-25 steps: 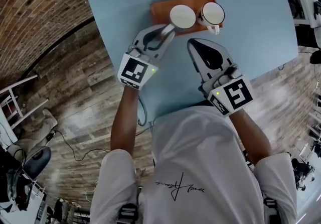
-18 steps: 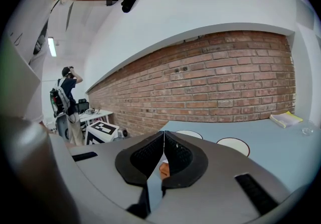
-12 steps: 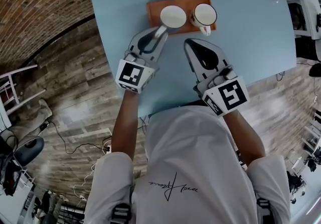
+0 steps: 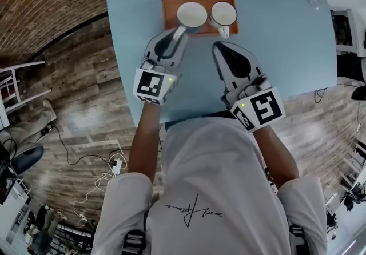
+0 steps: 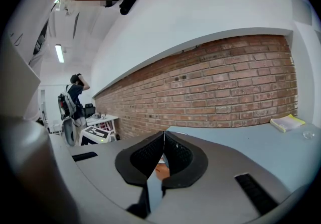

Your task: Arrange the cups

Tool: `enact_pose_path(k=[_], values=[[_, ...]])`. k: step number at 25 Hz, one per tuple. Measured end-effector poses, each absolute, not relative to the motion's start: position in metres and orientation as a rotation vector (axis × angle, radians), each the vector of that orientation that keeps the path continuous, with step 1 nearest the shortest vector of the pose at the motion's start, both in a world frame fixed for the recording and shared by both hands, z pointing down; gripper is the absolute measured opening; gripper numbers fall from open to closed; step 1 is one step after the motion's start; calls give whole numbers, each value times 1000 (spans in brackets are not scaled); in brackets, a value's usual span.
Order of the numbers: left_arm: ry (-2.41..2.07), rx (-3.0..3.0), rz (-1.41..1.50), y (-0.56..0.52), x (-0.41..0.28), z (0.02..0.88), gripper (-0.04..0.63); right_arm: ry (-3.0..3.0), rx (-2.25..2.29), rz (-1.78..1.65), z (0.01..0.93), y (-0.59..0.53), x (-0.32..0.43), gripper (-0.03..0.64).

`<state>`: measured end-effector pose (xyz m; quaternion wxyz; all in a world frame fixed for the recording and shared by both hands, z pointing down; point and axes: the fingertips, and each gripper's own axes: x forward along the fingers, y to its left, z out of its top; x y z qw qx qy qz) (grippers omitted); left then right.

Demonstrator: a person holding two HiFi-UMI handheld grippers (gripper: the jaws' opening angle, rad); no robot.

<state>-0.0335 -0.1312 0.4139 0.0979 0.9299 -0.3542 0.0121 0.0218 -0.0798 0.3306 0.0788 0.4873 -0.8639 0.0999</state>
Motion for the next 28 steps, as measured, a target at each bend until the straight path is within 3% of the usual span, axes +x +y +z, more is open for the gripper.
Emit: enact_pose_path(k=[28], values=[[-1592, 2513, -27, -116, -32, 410, 64, -2734, 1225, 252, 325, -49, 51, 21]])
